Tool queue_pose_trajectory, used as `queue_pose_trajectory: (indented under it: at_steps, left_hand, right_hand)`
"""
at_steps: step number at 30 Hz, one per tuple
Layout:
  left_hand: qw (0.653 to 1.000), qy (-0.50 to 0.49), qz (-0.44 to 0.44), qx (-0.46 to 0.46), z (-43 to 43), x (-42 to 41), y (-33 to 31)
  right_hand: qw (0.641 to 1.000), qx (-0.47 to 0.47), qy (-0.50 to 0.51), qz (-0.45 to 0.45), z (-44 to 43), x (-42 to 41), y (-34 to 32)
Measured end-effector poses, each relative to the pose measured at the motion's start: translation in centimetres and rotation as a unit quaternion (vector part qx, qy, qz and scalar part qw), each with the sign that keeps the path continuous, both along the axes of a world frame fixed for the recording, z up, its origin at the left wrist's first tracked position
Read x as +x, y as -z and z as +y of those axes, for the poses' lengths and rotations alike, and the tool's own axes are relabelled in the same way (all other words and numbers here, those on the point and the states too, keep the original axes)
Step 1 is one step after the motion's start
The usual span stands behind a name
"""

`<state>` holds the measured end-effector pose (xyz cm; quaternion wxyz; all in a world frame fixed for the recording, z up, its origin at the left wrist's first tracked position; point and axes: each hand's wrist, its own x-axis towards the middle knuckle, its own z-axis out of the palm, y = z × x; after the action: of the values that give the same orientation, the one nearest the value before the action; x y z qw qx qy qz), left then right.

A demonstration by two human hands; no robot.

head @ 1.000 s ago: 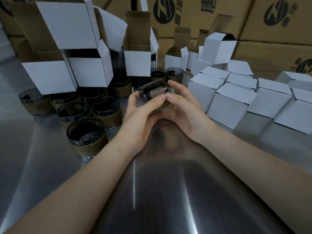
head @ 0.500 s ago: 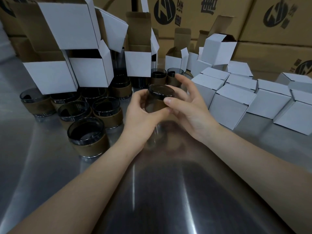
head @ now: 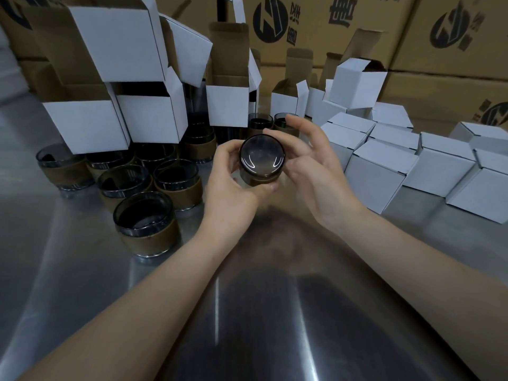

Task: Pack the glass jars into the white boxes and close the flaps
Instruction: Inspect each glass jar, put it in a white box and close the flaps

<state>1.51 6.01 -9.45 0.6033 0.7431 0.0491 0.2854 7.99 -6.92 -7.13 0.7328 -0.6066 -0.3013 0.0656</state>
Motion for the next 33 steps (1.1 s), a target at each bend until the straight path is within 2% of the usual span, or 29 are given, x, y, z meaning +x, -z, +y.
queue_pose_trajectory:
  at_steps: [10, 15, 22, 24, 29, 33]
  left_hand:
    - [1.0, 0.001, 0.005, 0.006, -0.1, 0.0, 0.0]
    - [0.997, 0.012, -0.004, -0.075, -0.3, -0.2, -0.6]
    - [0.99, -0.002, 0.015, -0.139, -0.5, -0.2, -0.9]
    - [0.992, -0.014, 0.026, -0.12, -0.5, -0.1, -0.8]
    - [0.994, -0.026, 0.034, -0.099, -0.4, 0.0, -0.6]
    - [0.996, -0.047, -0.009, -0.079, -0.5, -0.3, -0.9]
  right_hand:
    - [0.998, 0.038, -0.005, 0.043, 0.0, 0.5, 0.2]
    - [0.991, 0.056, -0.034, 0.115, 0.2, 1.4, 1.0]
    - [0.973, 0.01, -0.139, 0.182, 0.2, 1.5, 1.5]
    - [0.969, 0.002, -0.161, 0.188, 0.1, 1.4, 1.5]
    - [0.971, 0.025, -0.117, 0.208, 0.3, 1.0, 1.4]
    - [0.978, 0.046, -0.069, 0.194, 0.7, 0.8, 1.8]
